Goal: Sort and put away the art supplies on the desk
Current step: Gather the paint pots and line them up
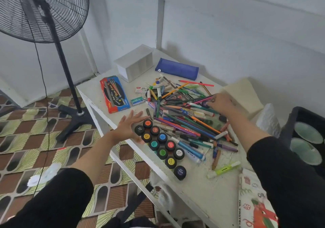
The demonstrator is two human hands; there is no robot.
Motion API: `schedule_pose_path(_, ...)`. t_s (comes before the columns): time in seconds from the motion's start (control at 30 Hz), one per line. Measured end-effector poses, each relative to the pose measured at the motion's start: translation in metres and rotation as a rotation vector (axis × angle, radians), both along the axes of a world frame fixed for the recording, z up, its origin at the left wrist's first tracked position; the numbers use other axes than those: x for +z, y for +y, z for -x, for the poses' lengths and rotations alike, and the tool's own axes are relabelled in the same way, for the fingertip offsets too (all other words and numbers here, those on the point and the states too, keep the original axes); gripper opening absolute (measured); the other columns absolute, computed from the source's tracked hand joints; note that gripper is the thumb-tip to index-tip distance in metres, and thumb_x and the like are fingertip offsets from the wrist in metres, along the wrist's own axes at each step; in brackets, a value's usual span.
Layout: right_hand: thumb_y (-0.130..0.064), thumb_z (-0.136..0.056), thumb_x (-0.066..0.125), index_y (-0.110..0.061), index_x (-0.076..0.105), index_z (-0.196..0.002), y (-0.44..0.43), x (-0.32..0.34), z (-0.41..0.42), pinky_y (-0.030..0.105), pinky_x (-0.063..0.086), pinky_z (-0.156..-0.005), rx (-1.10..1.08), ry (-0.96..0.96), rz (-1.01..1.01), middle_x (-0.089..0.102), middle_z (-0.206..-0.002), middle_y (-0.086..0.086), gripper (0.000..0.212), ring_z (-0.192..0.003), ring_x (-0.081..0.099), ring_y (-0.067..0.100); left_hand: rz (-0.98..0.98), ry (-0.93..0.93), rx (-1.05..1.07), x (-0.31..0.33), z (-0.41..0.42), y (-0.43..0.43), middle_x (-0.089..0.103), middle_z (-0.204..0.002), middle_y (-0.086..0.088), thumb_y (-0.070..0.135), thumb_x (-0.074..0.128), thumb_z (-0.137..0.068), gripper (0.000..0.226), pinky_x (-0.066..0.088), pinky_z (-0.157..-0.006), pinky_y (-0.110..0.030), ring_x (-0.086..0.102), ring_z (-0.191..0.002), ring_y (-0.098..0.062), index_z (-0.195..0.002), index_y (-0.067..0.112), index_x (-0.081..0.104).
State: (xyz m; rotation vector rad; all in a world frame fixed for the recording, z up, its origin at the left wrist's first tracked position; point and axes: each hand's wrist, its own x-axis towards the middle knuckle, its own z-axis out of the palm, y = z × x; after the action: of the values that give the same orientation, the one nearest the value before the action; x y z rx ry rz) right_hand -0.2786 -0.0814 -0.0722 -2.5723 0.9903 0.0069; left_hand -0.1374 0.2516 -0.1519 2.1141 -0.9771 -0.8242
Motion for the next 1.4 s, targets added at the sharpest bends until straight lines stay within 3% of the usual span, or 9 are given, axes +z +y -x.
schedule_pose_path(0.1, -0.028, -0.091, 0.060, 0.005, 0.063, -0.100, 0.001, -0.011, -0.003, 0.036, 0.048, -0.068, -0.020, -0.062, -0.055, 0.063, -0.082, 0.018, 0.035, -0.074, 0.059, 0.029, -0.009, -0.012, -0.005, 0.000, -0.001, 0.000, 0.009, -0.159, 0.008, 0.048, 0.073, -0.043, 0.090, -0.018, -0.114, -0.047, -0.014, -0.146, -0.015, -0.121, 0.063, 0.029)
schedule_pose_path(0.27, -0.023, -0.090, 0.061, 0.004, 0.062, -0.101, 0.002, -0.021, -0.005, 0.041, 0.050, -0.072, -0.081, -0.130, -0.048, 0.063, -0.086, 0.017, 0.030, -0.080, 0.061, 0.032, -0.026, -0.023, 0.003, -0.001, -0.001, 0.000, 0.008, -0.159, 0.011, 0.038, 0.074, -0.048, 0.090, -0.018, -0.114, -0.048, -0.015, -0.145, -0.013, -0.121, 0.065, 0.029)
schedule_pose_path(0.5, -0.014, -0.083, 0.068, -0.006, 0.058, -0.101, 0.027, -0.015, 0.009, 0.029, 0.042, -0.068, -0.135, -0.436, -0.056, 0.058, -0.089, 0.003, 0.022, -0.081, 0.055, 0.020, -0.001, -0.026, 0.013, -0.006, -0.003, 0.000, 0.010, -0.158, 0.013, 0.037, 0.075, -0.047, 0.092, -0.017, -0.114, -0.046, -0.013, -0.145, -0.012, -0.124, 0.062, 0.032)
schedule_pose_path(0.63, 0.003, -0.081, 0.068, -0.005, 0.059, -0.105, 0.058, -0.006, 0.033, 0.022, 0.057, -0.065, -0.085, -0.548, -0.586, 0.061, -0.108, 0.010, 0.027, -0.085, 0.065, 0.016, -0.002, -0.043, 0.012, -0.005, -0.002, 0.000, 0.011, -0.158, 0.012, 0.037, 0.075, -0.048, 0.092, -0.016, -0.113, -0.044, -0.011, -0.146, -0.012, -0.129, 0.055, 0.033)
schedule_pose_path(0.77, 0.011, -0.082, 0.060, 0.001, 0.052, -0.116, 0.083, -0.006, 0.059, 0.032, 0.058, -0.077, -0.145, -0.711, -1.228, 0.060, -0.114, 0.025, 0.036, -0.096, 0.067, 0.037, 0.005, -0.055, 0.020, -0.006, -0.002, 0.000, 0.012, -0.158, 0.010, 0.040, 0.076, -0.045, 0.094, -0.015, -0.113, -0.044, -0.011, -0.146, -0.013, -0.127, 0.055, 0.033)
schedule_pose_path(0.87, 0.013, -0.086, 0.053, 0.002, 0.052, -0.116, 0.095, -0.008, 0.074, 0.028, 0.057, -0.073, -0.199, -0.743, -1.392, 0.058, -0.116, 0.026, 0.033, -0.097, 0.066, 0.038, 0.014, -0.039, 0.017, -0.007, -0.002, 0.000, 0.012, -0.158, 0.010, 0.057, 0.071, -0.036, 0.097, -0.016, -0.113, -0.044, -0.011, -0.146, -0.013, -0.124, 0.059, 0.032)
schedule_pose_path(1.0, 0.002, -0.090, 0.053, -0.004, 0.061, -0.111, 0.105, -0.011, 0.086, 0.024, 0.056, -0.070, -0.228, -0.697, -1.370, 0.058, -0.117, 0.020, 0.024, -0.090, 0.068, 0.030, 0.004, -0.041, 0.012, -0.007, -0.002, -0.001, 0.011, -0.159, 0.009, 0.062, 0.067, -0.033, 0.102, -0.016, -0.114, -0.045, -0.011, -0.146, -0.014, -0.129, 0.054, 0.033)
schedule_pose_path(1.27, -0.010, -0.087, 0.064, -0.031, 0.070, -0.106, 0.122, -0.017, 0.110, 0.022, 0.050, -0.073, 0.068, -0.316, -0.757, 0.060, -0.104, -0.001, 0.029, -0.086, 0.058, 0.014, 0.035, -0.003, 0.015, -0.004, 0.000, 0.000, 0.013, -0.158, 0.010, 0.063, 0.072, -0.029, 0.104, -0.016, -0.114, -0.043, -0.011, -0.146, -0.011, -0.125, 0.061, 0.034)
schedule_pose_path(1.4, -0.010, -0.081, 0.070, -0.031, 0.064, -0.106, 0.128, -0.014, 0.113, 0.026, 0.054, -0.075, 0.213, -0.215, -0.631, 0.062, -0.098, -0.010, 0.033, -0.080, 0.058, 0.007, 0.031, 0.002, 0.009, -0.003, 0.001, -0.001, 0.012, -0.158, 0.011, 0.060, 0.072, -0.030, 0.103, -0.017, -0.114, -0.043, -0.011, -0.145, -0.011, -0.125, 0.059, 0.033)
